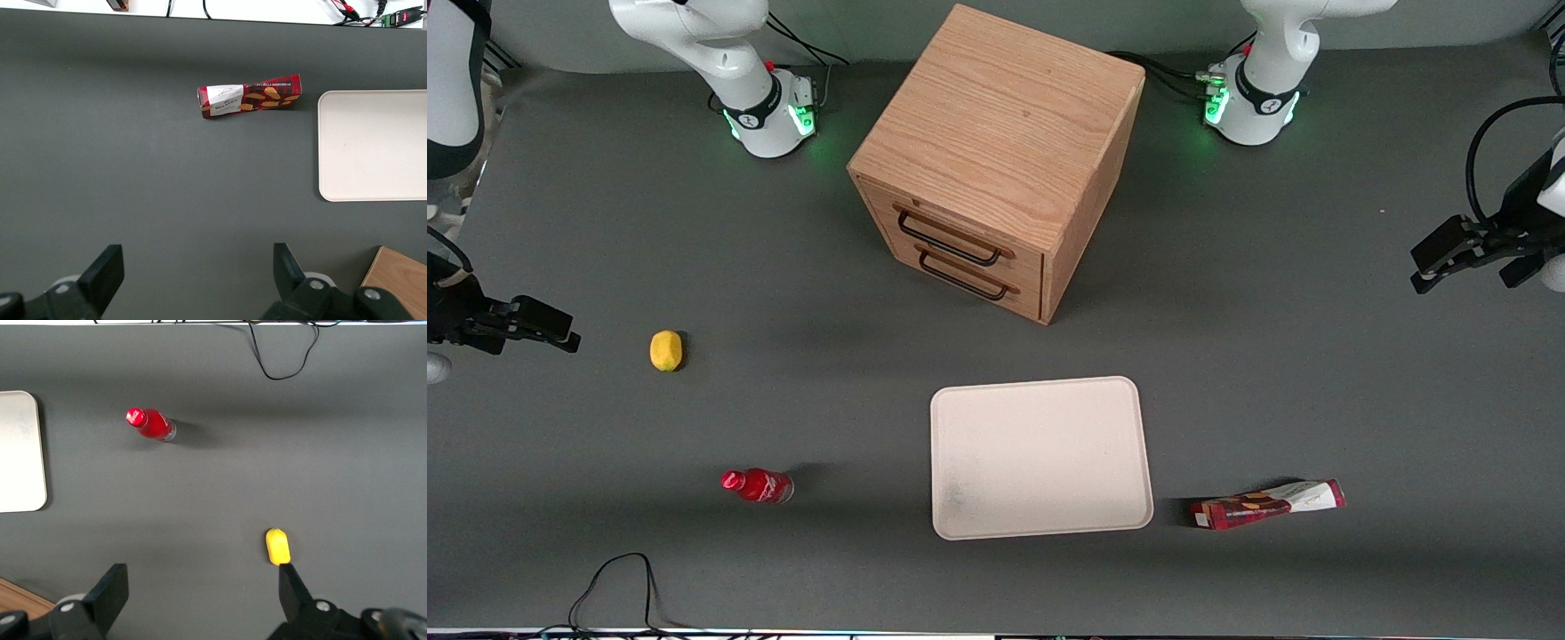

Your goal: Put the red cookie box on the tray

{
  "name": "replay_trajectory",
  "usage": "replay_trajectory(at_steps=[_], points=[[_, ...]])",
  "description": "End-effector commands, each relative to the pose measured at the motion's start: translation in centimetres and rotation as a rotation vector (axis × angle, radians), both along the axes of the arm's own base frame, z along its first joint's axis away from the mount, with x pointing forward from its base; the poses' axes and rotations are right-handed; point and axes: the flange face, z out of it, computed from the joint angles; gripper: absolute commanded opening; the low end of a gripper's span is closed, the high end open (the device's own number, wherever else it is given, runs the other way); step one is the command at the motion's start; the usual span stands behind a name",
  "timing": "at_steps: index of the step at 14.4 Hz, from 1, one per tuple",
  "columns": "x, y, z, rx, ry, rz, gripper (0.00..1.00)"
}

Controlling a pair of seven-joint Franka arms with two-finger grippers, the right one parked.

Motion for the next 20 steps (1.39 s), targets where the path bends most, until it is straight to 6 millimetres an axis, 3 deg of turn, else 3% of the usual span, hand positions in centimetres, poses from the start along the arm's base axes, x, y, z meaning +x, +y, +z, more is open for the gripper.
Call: replay_trajectory(at_steps=[1, 7, 14, 20], points=[[0.0, -0.4, -0.3, -0.007, 0.018, 0.005, 1.00], [1.6, -0.7, -0.1, -0.013, 0.003, 0.008, 1.00], [8.4, -3.9, -3.3, -0.036, 0.007, 0.131, 1.00], [13.3, -4.1, -4.9, -0.036, 0.001, 0.141, 1.00]])
